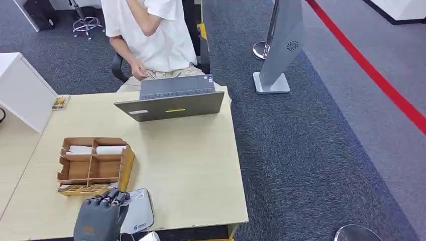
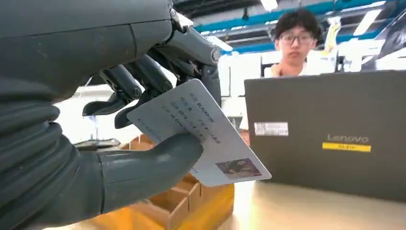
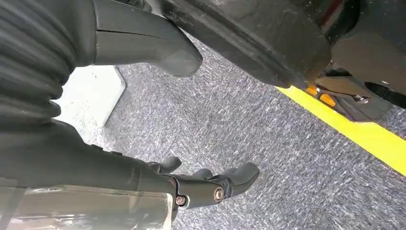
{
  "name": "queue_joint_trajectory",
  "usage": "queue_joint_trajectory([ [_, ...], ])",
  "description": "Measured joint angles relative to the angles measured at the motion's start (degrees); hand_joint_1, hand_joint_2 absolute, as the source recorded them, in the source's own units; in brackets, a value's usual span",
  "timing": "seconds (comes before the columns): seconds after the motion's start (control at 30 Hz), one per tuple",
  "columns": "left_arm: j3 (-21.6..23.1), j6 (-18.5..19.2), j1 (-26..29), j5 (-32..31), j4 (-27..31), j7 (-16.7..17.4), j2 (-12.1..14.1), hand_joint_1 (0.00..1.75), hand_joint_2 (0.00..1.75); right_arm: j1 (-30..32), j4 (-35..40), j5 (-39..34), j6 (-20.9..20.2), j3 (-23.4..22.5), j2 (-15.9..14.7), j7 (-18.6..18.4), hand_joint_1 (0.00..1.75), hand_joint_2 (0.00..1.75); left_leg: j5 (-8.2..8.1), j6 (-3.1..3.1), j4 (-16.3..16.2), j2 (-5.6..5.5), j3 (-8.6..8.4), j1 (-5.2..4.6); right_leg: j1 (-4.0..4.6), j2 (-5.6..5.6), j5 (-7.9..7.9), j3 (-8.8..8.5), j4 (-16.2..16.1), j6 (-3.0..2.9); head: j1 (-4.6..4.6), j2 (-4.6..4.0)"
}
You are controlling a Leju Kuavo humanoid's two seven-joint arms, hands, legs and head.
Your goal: Pass the card to the sensor for recognition and then transmit it.
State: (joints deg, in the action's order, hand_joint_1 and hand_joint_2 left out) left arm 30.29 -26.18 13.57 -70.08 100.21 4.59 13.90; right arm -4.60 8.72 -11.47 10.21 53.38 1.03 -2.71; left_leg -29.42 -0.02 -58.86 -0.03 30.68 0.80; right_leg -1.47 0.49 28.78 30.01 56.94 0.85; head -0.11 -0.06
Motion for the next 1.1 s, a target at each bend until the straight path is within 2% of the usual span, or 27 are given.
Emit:
queue_joint_trajectory([
  [0.67, 5.95, -0.46, 0.17, 3.63, -7.41, 5.18, -0.28, 1.75, 1.75, 0.00, 0.00, 0.26, 0.09, 0.04, 0.31, -0.02, 0.00, 1.75, 0.00, 0.00, 0.00, 0.00, 0.01, 0.00, 0.00, 0.00, 0.00, 0.01, 0.00, 0.00, 0.00, 0.00],
  [1.1, 7.10, -0.37, -0.14, 4.35, -9.66, 6.58, -0.37, 1.75, 1.75, 0.00, -0.02, 0.85, 0.11, 0.11, 0.46, -0.07, 0.00, 1.75, 0.00, 0.00, 0.00, 0.00, 0.01, 0.00, 0.00, 0.00, 0.00, 0.02, 0.00, 0.00, 0.00, 0.02],
])
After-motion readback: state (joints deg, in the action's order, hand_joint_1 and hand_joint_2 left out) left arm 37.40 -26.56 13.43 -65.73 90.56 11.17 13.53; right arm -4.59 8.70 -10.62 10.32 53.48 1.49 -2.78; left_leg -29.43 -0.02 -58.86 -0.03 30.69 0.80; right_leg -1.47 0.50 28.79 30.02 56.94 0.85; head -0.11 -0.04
